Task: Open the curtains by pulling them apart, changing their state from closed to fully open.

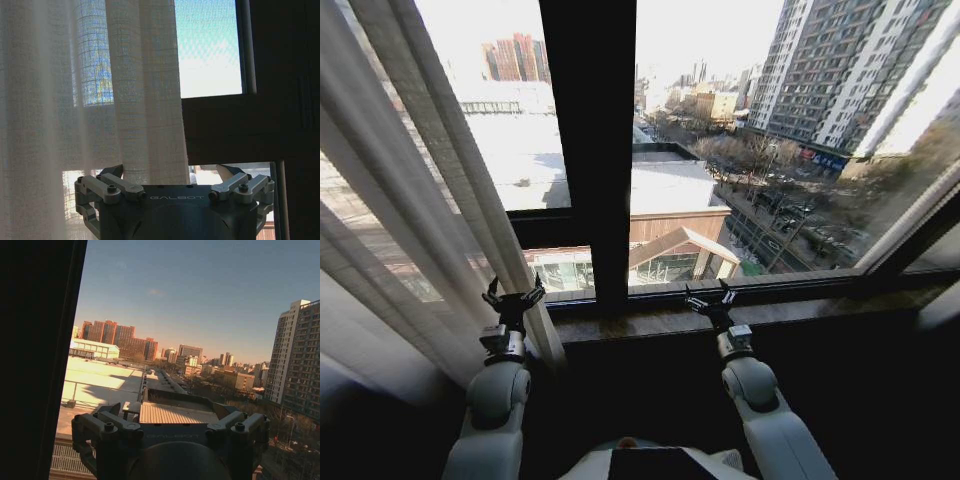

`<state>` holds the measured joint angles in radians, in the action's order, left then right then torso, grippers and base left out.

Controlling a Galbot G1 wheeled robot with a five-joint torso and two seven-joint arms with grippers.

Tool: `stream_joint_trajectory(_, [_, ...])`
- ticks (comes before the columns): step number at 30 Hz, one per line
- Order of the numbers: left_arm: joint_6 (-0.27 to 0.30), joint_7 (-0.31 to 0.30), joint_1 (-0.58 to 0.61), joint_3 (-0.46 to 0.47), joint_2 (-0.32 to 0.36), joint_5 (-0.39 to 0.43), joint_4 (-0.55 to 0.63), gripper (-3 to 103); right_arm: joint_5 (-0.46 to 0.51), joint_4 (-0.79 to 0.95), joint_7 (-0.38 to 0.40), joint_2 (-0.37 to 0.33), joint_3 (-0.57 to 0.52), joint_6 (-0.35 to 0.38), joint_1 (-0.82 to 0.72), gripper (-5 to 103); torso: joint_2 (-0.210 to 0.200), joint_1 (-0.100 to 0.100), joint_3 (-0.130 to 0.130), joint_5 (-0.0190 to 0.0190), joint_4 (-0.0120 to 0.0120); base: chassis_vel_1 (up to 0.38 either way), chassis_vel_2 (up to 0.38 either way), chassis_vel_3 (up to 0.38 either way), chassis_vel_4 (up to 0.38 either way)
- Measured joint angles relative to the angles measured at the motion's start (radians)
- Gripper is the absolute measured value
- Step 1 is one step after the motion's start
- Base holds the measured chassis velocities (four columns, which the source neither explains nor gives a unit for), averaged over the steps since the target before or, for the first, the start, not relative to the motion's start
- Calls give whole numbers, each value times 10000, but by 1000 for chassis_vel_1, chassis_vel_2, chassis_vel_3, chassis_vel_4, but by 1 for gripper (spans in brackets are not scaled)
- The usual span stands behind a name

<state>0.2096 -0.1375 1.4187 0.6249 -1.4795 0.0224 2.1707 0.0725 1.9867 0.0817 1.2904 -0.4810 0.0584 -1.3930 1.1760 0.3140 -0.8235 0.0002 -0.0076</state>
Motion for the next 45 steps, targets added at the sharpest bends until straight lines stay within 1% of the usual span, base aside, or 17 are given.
stream_joint_trajectory(9, [116, -468, -166, 182, 93, 8, -224, 100, -38, -215, 17, 51, -40, -289, -138, 100, 0, 0, 0, 0, 0, 0, 0, 0, 0])
stream_joint_trajectory(11, [145, -471, -170, 193, 92, 19, -248, 103, -42, -238, 21, 66, -51, -343, -155, 100, 1, 0, 0, 0, 0, 0, 0, 0, 0])
stream_joint_trajectory(15, [146, -320, -191, 221, 88, 66, -322, 90, -59, -272, 25, 92, -83, -436, -223, 100, 0, 0, 0, 0, 0, 0, 0, 0, 0])
stream_joint_trajectory(16, [146, -320, -191, 221, 88, 66, -322, 90, -59, -272, 25, 92, -83, -436, -223, 100, 0, 0, 0, 0, 0, 0, 0, 0, 0])
stream_joint_trajectory(19, [122, -50, -189, 311, 146, 139, -339, 74, -63, -304, 29, 97, -171, -495, -292, 100, 1, 0, 0, 0, 0, 0, 0, 0, 0])
stream_joint_trajectory(21, [119, -29, -189, 326, 162, 161, -341, 74, -63, -310, 30, 98, -187, -507, -298, 100, 0, 0, 0, 0, -1, 0, 0, 0, 0])
stream_joint_trajectory(25, [92, 58, -193, 413, 281, 270, -370, 53, -64, -358, 37, 105, -260, -572, -314, 100, 1, 0, 0, -1, 0, 0, 0, 0, 0])
stream_joint_trajectory(28, [81, 196, -191, 462, 334, 316, -374, 47, -66, -379, 39, 116, -263, -582, -312, 100, 0, 0, 0, 0, 0, 0, 0, 0, 0])
stream_joint_trajectory(29, [64, 274, -178, 482, 351, 351, -374, 36, -68, -384, 40, 129, -263, -587, -302, 100, 1, 0, 0, 0, 0, 0, 0, 0, 0])
stream_joint_trajectory(30, [43, 334, -166, 500, 356, 375, -374, 31, -72, -387, 41, 144, -262, -589, -299, 100, 0, 0, 0, 0, 0, 0, 0, 0, 0])
stream_joint_trajectory(32, [16, 386, -154, 517, 358, 391, -374, 31, -74, -389, 42, 152, -261, -590, -298, 100, 1, 0, 0, 0, 0, 0, 0, 0, 0])
stream_joint_trajectory(35, [-168, 760, -64, 596, 361, 437, -336, 15, -78, -391, 45, 162, -250, -595, -297, 100, 1, 0, 0, -1, 0, 0, 0, 0, 0])
stream_joint_trajectory(36, [-168, 760, -64, 596, 361, 437, -336, 15, -78, -391, 45, 162, -250, -595, -297, 100, 1, 0, 0, -1, 0, 0, 0, 0, 0])
stream_joint_trajectory(37, [-200, 863, -33, 616, 362, 450, -300, 10, -79, -389, 46, 162, -247, -596, -301, 100, 1, 0, 0, 0, 0, 0, 0, 0, 0])
stream_joint_trajectory(38, [-234, 994, 18, 644, 362, 478, -230, 10, -81, -363, 46, 161, -244, -597, -314, 100, 0, 0, 0, 0, 0, 0, 0, 0, 0])
stream_joint_trajectory(40, [-261, 1178, 109, 695, 357, 516, -84, 2, -92, -242, 47, 156, -220, -598, -361, 100, 1, 0, 0, 0, 0, 0, 0, 0, 0])
stream_joint_trajectory(45, [-262, 1281, 253, 768, 349, 534, 177, 0, -123, 137, 47, 136, -121, -598, -520, 100, 1, 0, 0, -1, 0, 0, 0, 0, 0])
